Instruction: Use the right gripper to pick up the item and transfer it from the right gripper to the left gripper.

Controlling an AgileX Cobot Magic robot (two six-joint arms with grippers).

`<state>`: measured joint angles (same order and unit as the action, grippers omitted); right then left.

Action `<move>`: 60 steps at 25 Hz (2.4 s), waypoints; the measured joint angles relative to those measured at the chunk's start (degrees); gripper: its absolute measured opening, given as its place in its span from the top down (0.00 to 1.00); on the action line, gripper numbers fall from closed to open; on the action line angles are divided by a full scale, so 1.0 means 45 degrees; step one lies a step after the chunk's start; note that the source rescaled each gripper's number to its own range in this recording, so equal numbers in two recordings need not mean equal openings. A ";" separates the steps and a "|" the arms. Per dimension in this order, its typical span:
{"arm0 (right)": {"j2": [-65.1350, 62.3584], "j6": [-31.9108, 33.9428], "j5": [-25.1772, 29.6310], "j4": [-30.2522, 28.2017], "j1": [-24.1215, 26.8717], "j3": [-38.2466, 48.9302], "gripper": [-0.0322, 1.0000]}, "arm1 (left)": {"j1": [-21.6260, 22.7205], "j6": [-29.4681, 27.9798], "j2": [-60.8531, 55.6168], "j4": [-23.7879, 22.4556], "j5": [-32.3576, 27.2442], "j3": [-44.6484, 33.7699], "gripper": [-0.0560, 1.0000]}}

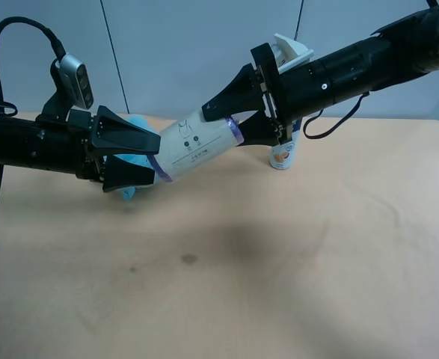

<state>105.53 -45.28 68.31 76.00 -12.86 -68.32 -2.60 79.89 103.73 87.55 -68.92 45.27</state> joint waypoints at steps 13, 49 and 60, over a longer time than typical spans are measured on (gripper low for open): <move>0.0000 -0.0037 0.0000 0.0318 -0.0018 0.0000 0.96 | -0.0470 -0.0057 0.0000 0.0418 0.0000 0.0449 0.00; 0.0000 -0.0566 -0.0016 0.0600 -0.0359 0.0000 0.96 | -0.1168 -0.0372 0.0000 0.0755 0.0000 0.0449 0.19; 0.0000 -0.0566 -0.0016 0.0600 -0.0359 0.0000 0.96 | -0.1168 -0.0014 0.0000 0.0875 0.0000 0.0449 0.40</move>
<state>105.53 -47.83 68.24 78.70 -14.47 -68.32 -7.86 79.82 103.73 91.49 -68.92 47.29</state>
